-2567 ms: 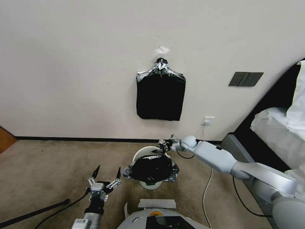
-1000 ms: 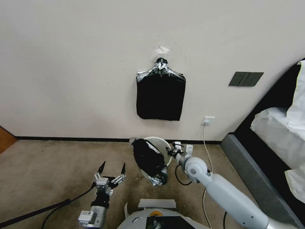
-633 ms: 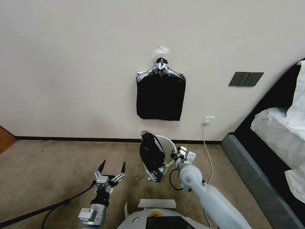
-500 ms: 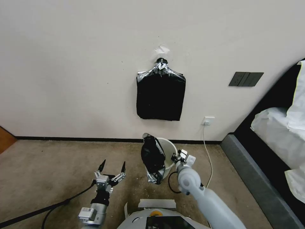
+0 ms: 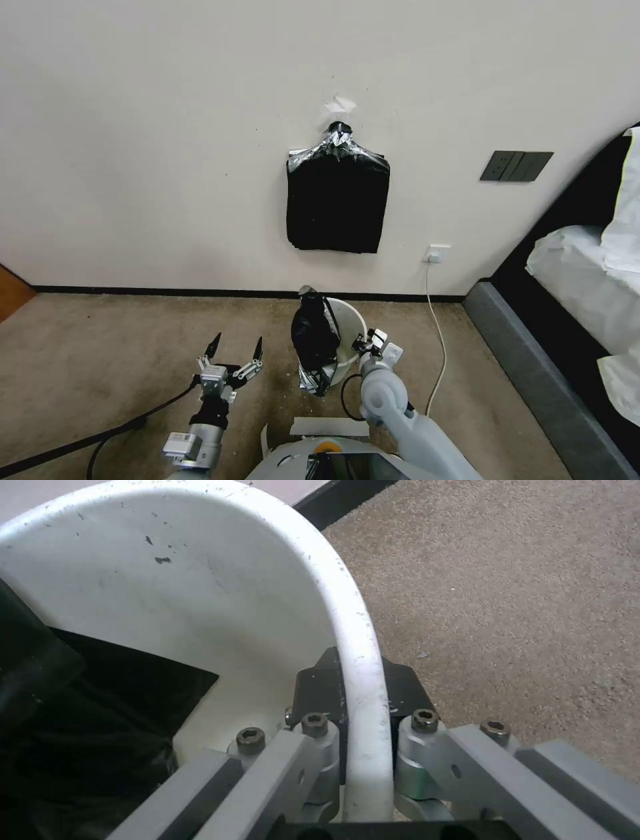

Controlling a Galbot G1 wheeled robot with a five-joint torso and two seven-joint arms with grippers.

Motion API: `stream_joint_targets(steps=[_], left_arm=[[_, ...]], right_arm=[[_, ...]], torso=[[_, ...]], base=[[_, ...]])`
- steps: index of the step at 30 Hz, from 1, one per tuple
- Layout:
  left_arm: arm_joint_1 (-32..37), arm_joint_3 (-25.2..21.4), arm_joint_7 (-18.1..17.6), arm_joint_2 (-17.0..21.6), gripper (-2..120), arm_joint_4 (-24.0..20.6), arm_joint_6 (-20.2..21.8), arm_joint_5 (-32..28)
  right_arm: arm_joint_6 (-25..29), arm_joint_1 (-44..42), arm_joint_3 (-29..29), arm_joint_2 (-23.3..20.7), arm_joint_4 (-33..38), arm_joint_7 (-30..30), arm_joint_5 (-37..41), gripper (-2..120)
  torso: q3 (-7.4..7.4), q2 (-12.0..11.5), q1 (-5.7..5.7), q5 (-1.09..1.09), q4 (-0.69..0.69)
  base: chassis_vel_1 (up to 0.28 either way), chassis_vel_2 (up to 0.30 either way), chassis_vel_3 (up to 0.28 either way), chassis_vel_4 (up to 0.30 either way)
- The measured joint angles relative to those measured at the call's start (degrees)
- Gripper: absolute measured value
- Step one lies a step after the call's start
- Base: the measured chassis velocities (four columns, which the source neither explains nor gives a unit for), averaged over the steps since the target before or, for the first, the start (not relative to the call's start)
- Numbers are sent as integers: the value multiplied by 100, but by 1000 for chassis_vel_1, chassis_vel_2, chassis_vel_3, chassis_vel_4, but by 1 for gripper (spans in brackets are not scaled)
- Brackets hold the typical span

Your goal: Place a trash bag onto the trash bin.

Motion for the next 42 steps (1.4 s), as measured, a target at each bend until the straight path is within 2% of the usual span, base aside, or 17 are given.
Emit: stream_joint_targets(steps=[2, 5, 6, 11, 14, 19, 21, 25, 27, 28, 30, 31, 33, 34, 36, 38, 42], left_arm=[[0, 2, 0, -3, 100, 0, -3, 0], [10, 16, 0, -14, 100, -4, -7, 0], [10, 16, 0, -14, 100, -4, -7, 0], [18, 31, 0, -17, 100, -10, -8, 0], [12, 58, -1, -19, 100, -15, -8, 8], [9, 77, -2, -29, 100, -26, -8, 15], [10, 89, -4, -27, 100, -27, -7, 16], [-6, 98, -6, -21, 100, -24, 2, 16], [-32, 109, -10, -17, 100, -27, 25, 15], [-32, 109, -10, -17, 100, -27, 25, 15], [-34, 112, -13, -27, 100, -55, 60, 15], [-34, 112, -13, -27, 100, -55, 60, 15], [-33, 112, -17, -26, 100, -60, 84, 15], [-33, 112, -17, -26, 100, -60, 84, 15], [-34, 107, -20, -18, 100, -72, 97, 14], [-33, 95, -22, -10, 100, -90, 109, 13], [-33, 44, -26, 27, 100, -105, 135, 13]], right_arm=[[-2, -5, -1, -7, 13, -17, 1, 5], [-19, -27, -13, -39, 79, -86, -5, 19], [-19, -27, -13, -39, 79, -86, -5, 19], [-31, -78, -10, -121, 254, -153, -59, 36], [-36, -160, 50, -216, 450, -217, -118, 51], [58, -299, 108, -352, 669, -429, -513, 63], [88, -417, 137, -569, 962, -778, -810, 78], [90, -475, 146, -749, 1134, -1077, -1058, 86], [54, -506, 145, -1111, 1349, -1670, -1389, 97], [54, -506, 145, -1111, 1349, -1670, -1389, 97], [-148, -481, 83, -1468, 1524, -2242, -1701, 100], [-148, -481, 83, -1468, 1524, -2242, -1701, 100], [-560, -292, -87, -1876, 1709, -2856, -1945, 100], [-560, -292, -87, -1876, 1709, -2856, -1945, 100], [-887, -12, -188, -2138, 1769, -3289, -2024, 100], [-1122, 273, -248, -2260, 1783, -3424, -1964, 100], [-1739, 1208, -680, -2425, 1796, -3267, -1150, 100]], torso=[[0, 0, 0, 1, 1], [1, 0, 1, 3, 2], [1, 0, 1, 3, 2], [1, -1, 1, 3, 2], [1, 0, 1, 2, 1], [1, 0, 1, 3, 0], [1, 0, 1, 2, 0], [1, 0, 1, 2, 0], [1, 0, 1, 3, 0], [1, 0, 1, 3, 0], [1, 0, 1, 3, 0], [1, 0, 1, 3, 0], [1, 0, 1, 2, 1], [1, 0, 1, 2, 1], [1, -1, 1, 2, 0], [1, -1, 1, 2, 0], [1, -1, 1, 1, 4]], base=[[0, 0, 0, 0], [0, 0, 0, 0], [0, 0, 0, 0], [0, 0, 0, 0], [0, 0, 0, 0], [0, 0, 0, 0], [0, 0, 0, 0], [0, 0, 0, 0], [0, 0, 0, 0], [0, 0, 0, 0], [0, 0, 0, 0], [0, 0, 0, 0], [0, 0, 0, 0], [0, 0, 0, 0], [0, 0, 0, 0], [0, 0, 0, 0], [0, 0, 0, 0]])
